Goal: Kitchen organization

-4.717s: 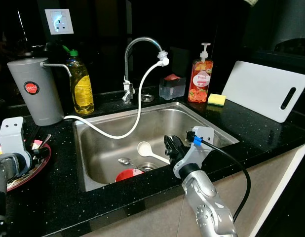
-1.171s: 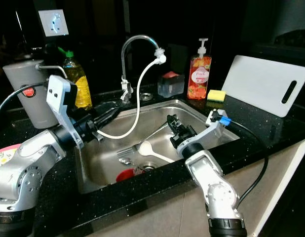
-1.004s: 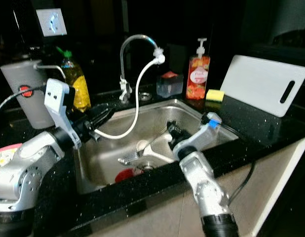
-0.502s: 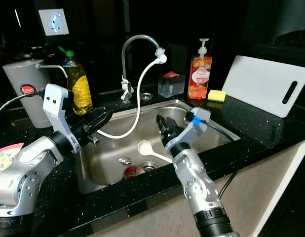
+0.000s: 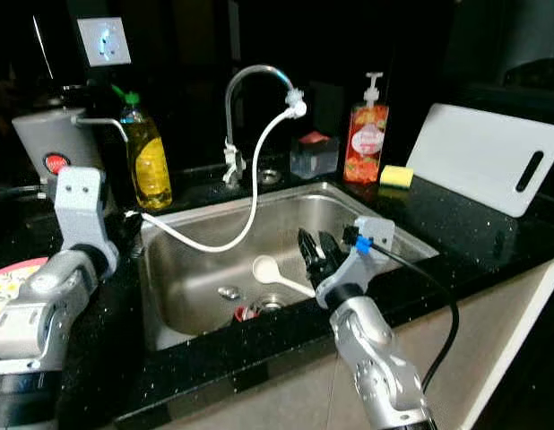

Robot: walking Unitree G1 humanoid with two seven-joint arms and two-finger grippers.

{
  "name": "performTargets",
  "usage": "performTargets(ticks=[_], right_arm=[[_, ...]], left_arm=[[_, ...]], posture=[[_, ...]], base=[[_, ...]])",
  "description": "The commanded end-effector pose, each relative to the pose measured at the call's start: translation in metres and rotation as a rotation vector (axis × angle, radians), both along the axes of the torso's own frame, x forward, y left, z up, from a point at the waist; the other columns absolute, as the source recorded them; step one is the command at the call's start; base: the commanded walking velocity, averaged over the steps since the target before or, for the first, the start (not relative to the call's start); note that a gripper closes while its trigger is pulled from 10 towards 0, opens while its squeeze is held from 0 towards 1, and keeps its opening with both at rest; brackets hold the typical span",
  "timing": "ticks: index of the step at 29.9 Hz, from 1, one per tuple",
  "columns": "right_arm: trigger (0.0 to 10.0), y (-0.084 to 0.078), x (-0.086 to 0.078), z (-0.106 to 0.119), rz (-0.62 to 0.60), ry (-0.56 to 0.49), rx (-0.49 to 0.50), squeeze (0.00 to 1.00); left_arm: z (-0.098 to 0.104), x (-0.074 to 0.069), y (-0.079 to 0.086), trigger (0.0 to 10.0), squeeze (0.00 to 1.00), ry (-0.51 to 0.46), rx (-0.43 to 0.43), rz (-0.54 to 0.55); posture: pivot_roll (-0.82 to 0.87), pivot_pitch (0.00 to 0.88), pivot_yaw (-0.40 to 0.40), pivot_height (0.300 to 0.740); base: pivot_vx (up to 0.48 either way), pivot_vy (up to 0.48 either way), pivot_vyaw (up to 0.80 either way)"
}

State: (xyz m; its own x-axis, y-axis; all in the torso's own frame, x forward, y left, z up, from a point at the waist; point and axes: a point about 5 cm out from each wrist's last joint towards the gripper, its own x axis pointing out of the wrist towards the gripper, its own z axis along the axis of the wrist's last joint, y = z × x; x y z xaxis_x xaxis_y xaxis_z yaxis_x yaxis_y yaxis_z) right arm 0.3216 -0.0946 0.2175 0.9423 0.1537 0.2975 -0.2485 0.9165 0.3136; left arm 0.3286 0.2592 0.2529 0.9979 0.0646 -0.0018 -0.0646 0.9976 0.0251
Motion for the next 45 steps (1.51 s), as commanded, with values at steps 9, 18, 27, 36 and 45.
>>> performTargets(ticks=[9,18,27,36,45], right_arm=[[10.0,0.007,0.003,0.009,-0.003,-0.003,-0.025,0.00],[10.0,0.013,-0.004,0.006,0.030,0.012,-0.004,0.00],[10.0,0.007,0.000,0.009,0.002,0.001,0.005,0.00],[10.0,0.007,-0.001,0.012,0.005,-0.010,0.003,0.00],[10.0,0.007,-0.001,0.012,0.003,-0.007,0.008,0.00]], left_arm=[[-0.009,-0.007,0.052,10.0,0.00,0.180,0.015,0.289],[-0.019,-0.009,0.062,10.0,0.00,0.305,-0.026,0.322],[-0.028,-0.002,0.065,10.0,0.00,0.331,-0.157,0.276],[-0.036,0.004,0.059,10.0,0.00,0.338,-0.229,0.206],[-0.043,0.002,0.064,10.0,0.00,0.360,-0.230,0.241]], posture=[[0.00,0.000,0.044,0.740],[0.02,0.003,0.062,0.740],[0.01,0.000,0.071,0.740],[0.00,0.000,0.067,0.740],[0.01,0.000,0.065,0.740]], base=[[0.000,0.000,0.00],[0.000,0.000,0.00],[0.000,0.000,0.00],[0.000,0.000,0.00],[0.000,0.000,0.00]])
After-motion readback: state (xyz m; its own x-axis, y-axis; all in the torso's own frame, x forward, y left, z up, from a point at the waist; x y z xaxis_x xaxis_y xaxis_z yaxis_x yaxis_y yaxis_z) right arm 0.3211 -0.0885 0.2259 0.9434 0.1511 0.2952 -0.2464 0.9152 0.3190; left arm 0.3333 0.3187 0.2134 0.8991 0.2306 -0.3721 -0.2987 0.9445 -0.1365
